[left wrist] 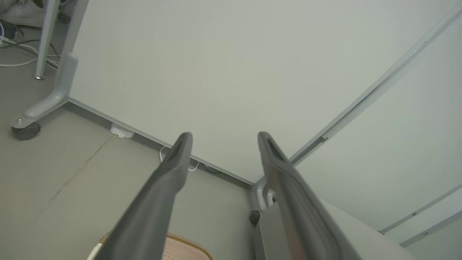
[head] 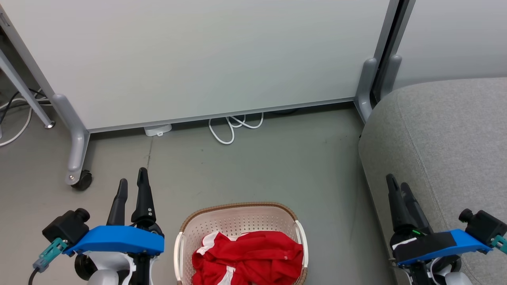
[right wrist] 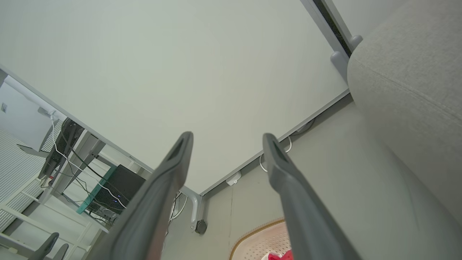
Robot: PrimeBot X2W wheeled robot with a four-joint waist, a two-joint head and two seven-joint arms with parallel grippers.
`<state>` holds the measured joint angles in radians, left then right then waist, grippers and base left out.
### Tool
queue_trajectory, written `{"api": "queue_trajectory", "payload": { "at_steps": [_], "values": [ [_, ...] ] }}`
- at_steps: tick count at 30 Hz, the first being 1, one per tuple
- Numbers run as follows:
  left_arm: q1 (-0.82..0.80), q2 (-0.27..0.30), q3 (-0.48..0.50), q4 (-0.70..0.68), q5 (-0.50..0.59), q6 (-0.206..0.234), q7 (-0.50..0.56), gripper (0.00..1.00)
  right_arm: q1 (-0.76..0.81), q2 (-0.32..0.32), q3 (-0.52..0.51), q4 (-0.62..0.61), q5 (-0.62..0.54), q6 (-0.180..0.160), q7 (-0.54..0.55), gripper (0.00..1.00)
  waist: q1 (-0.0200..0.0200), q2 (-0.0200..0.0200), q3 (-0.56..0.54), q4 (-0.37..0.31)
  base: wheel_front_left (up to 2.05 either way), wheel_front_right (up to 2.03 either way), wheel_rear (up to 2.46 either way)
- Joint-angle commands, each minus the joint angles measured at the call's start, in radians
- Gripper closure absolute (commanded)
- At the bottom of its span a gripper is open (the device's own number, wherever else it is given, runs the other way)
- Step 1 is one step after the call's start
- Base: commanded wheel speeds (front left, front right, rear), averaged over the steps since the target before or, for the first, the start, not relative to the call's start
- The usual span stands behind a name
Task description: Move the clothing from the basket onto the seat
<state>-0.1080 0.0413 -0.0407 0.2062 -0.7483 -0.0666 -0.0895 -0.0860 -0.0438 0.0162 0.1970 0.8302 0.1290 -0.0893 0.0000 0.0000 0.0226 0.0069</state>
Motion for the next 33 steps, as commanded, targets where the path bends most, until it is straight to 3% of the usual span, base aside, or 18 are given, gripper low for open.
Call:
{"api": "queue_trajectory", "payload": {
  "at_steps": [1, 33],
  "values": [
    [-0.031, 0.008, -0.006, -0.007, 0.041, 0.005, -0.012, 0.00, -0.027, -0.006, 0.005, -0.008, -0.041, 0.001, -0.012, 0.00, 0.0000, 0.0000, 0.001, 0.000, 0.00, 0.00, 0.00],
    [-0.055, 0.016, -0.092, 0.016, 0.396, 0.024, -0.094, 0.00, -0.042, -0.008, 0.051, 0.003, -0.360, 0.002, -0.095, 0.00, 0.0000, 0.0000, 0.010, 0.007, 0.00, 0.00, 0.00]
  ]
}}
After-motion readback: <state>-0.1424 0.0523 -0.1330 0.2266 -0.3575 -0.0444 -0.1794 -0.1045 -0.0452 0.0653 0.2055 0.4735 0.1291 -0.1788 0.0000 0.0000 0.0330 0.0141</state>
